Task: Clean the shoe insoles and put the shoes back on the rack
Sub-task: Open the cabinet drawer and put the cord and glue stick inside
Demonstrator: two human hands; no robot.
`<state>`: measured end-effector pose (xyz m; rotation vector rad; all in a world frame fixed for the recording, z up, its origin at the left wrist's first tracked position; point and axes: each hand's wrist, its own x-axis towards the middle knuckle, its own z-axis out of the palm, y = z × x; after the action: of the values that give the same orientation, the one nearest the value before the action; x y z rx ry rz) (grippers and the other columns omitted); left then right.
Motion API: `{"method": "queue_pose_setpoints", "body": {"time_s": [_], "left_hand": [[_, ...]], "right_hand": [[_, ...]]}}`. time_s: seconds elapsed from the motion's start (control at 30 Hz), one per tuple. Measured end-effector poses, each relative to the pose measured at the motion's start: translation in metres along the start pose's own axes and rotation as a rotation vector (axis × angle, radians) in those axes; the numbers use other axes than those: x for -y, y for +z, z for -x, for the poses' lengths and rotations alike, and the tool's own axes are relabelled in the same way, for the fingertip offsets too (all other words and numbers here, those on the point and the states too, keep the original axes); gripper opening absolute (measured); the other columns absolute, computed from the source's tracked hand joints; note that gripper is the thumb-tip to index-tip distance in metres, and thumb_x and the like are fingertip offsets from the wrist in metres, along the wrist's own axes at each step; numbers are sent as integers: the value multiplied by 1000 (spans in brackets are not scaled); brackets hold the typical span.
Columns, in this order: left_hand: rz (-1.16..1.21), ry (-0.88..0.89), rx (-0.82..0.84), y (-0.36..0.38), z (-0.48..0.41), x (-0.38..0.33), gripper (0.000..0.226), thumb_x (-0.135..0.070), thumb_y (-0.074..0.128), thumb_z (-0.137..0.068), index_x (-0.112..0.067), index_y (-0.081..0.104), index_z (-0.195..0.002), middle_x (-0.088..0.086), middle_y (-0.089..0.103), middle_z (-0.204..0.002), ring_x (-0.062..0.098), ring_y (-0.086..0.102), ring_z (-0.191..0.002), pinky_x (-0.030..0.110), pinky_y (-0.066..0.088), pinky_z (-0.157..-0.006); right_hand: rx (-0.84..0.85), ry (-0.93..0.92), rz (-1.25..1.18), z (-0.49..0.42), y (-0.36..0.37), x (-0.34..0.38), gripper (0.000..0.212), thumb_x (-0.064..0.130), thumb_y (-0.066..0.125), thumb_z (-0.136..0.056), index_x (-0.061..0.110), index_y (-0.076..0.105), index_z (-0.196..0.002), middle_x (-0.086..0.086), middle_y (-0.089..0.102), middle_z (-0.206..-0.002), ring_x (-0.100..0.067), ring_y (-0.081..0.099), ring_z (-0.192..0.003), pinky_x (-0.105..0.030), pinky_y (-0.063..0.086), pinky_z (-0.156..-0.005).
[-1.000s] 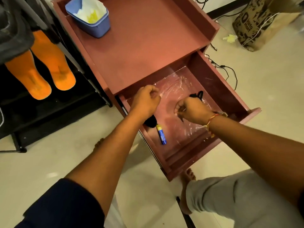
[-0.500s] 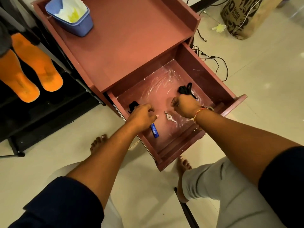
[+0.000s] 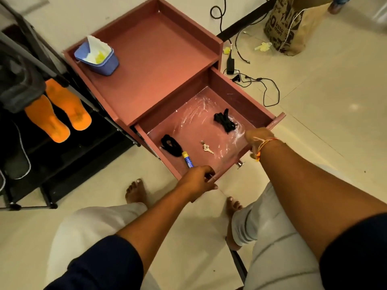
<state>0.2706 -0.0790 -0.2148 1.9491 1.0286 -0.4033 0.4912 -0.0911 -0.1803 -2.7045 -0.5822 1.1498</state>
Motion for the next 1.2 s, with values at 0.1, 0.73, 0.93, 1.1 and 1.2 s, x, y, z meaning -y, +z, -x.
{"method": "queue_pose_setpoints", "body": {"time_s": [0.1,0.73,0.93,1.1,1.2], "left_hand": [[-37,-22,-101,5,3,-3,41,-26,78,-88,-17,66,-126,3,69,-119,22,63,-104,34,56,-91],[-620,-194,-700,-117,-50,52,119,-45,81,-81,-7,1,-160,16,1,-168,33,0,-156,44,9,-126],[-583,-330,-591,-155,-76,61,117,-46,83,-78,-4,10,-159,18,15,-166,34,13,-155,44,14,-126],[-578,-253,-695,-161,-80,65,65,-28,78,-88,-6,47,-140,14,53,-138,32,49,-127,43,48,-99],[-596,-228,-764,-163,-81,69,42,-17,76,-89,-6,56,-124,14,58,-121,31,54,-112,43,51,-85]], "right_hand": [[-3,-38,-10,3,-2,-5,36,19,67,-93,3,61,-125,-14,64,-125,-31,61,-116,-32,48,-95],[459,-43,-1034,-78,25,108,25,12,44,-103,6,60,-121,-4,67,-118,-10,69,-99,-19,56,-75],[489,-132,-1121,-80,33,125,26,14,51,-102,14,57,-128,-1,62,-128,-15,61,-116,-31,52,-86],[512,-322,-1041,-89,43,133,59,-5,49,-96,25,43,-147,6,52,-142,-15,54,-126,-39,51,-94],[512,-418,-954,-91,51,142,75,-11,45,-93,29,30,-154,12,30,-160,-15,42,-137,-34,50,-92]]}}
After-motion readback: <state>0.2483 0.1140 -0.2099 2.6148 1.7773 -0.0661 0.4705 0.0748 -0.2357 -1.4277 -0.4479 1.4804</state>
